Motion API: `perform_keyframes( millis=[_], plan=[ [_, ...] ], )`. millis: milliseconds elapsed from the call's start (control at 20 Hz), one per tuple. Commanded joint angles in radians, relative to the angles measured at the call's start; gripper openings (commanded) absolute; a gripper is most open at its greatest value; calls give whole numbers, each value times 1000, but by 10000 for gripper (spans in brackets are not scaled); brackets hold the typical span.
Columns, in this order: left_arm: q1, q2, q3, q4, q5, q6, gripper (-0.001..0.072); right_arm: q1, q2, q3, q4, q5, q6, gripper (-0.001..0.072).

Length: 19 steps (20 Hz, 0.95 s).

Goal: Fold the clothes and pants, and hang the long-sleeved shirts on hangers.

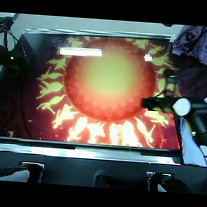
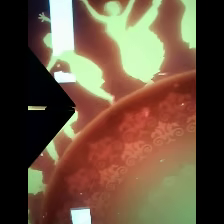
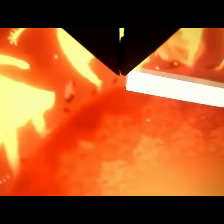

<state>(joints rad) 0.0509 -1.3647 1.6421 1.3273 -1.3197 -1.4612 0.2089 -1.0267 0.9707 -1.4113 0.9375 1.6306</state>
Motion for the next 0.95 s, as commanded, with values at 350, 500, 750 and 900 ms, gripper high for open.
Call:
perform_keyframes(
  millis=[350, 500, 750, 900],
  plan=[
    [-21, 123, -154, 31, 135, 19, 20, 155, -10, 1, 5, -35, -12, 35],
    [-21, 122, -154, 31, 135, 19, 21, 155, -10, 1, 5, -35, -12, 35],
    [-21, 122, -154, 31, 135, 19, 21, 155, -10, 1, 5, -35, -12, 35],
    [-21, 122, -154, 31, 135, 19, 20, 155, -10, 1, 5, -35, -12, 35]
  ],
)
